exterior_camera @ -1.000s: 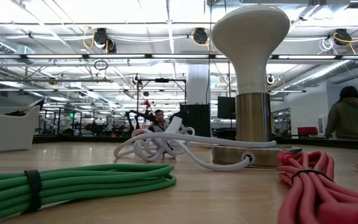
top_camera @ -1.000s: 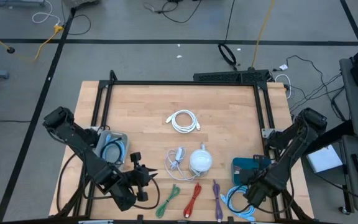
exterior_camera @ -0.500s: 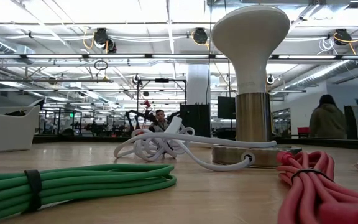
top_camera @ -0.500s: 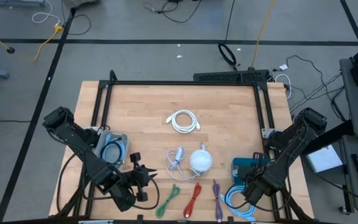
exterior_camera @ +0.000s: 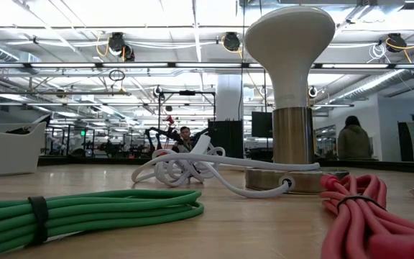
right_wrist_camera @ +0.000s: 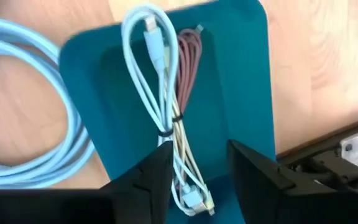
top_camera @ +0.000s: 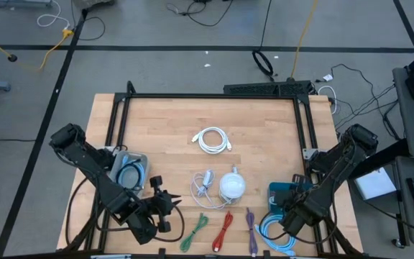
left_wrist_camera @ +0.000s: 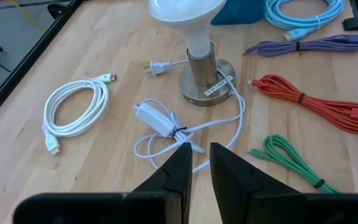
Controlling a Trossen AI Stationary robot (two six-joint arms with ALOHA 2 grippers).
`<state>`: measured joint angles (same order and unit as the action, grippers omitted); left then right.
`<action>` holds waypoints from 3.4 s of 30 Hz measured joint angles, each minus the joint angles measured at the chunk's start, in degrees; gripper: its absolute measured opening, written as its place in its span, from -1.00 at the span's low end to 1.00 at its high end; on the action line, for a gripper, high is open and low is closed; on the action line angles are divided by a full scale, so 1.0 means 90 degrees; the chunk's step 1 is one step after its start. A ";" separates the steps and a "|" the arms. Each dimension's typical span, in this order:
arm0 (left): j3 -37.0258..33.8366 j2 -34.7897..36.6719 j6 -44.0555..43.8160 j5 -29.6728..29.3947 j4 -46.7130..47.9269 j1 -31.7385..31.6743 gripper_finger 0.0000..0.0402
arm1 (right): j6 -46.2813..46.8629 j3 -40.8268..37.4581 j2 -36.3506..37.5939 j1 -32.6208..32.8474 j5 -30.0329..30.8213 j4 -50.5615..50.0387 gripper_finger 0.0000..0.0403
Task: Pick & Place USB Port
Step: Put the light blue USB cable into the blue bin, then put the white HDMI cable into the gray bin
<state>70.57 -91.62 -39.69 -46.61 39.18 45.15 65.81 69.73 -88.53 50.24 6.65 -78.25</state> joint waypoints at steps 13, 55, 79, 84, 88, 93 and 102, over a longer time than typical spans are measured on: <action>-0.0001 -0.0002 -0.0050 0.0005 0.0033 0.0025 -0.69 | -0.0290 -0.0245 -0.0019 -0.0043 0.0494 0.0939 -0.95; -0.0120 0.0179 -0.0693 -0.0819 0.1455 -0.4644 -0.69 | -0.3079 0.1607 0.0022 0.0579 0.8693 0.2408 -1.00; -0.0406 -0.1432 0.3170 0.5218 -0.2288 -0.7580 0.22 | -0.2671 0.0291 0.0015 0.0138 0.8755 0.3295 -1.00; -0.0157 -0.2061 0.3207 0.5166 -0.2493 -0.7320 0.50 | -0.2767 0.0291 0.0015 0.0083 0.8740 0.3370 -1.00; 0.0081 -0.2442 0.3126 0.5112 -0.2564 -0.7233 0.53 | -0.2734 0.0255 0.0015 0.0083 0.8734 0.3391 -1.00; 0.0141 -0.2685 0.3180 0.4698 -0.2458 -0.7157 0.19 | -0.2725 0.0114 0.0015 0.0083 0.8727 0.3503 -1.00; 0.0132 -0.2555 0.3012 0.4118 -0.2069 -0.7124 -0.83 | -0.2763 0.0071 0.0015 0.0083 0.8740 0.3628 -1.00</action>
<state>71.76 -114.61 -12.58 -9.54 20.56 -18.97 40.94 70.37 -88.40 50.98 85.31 -45.60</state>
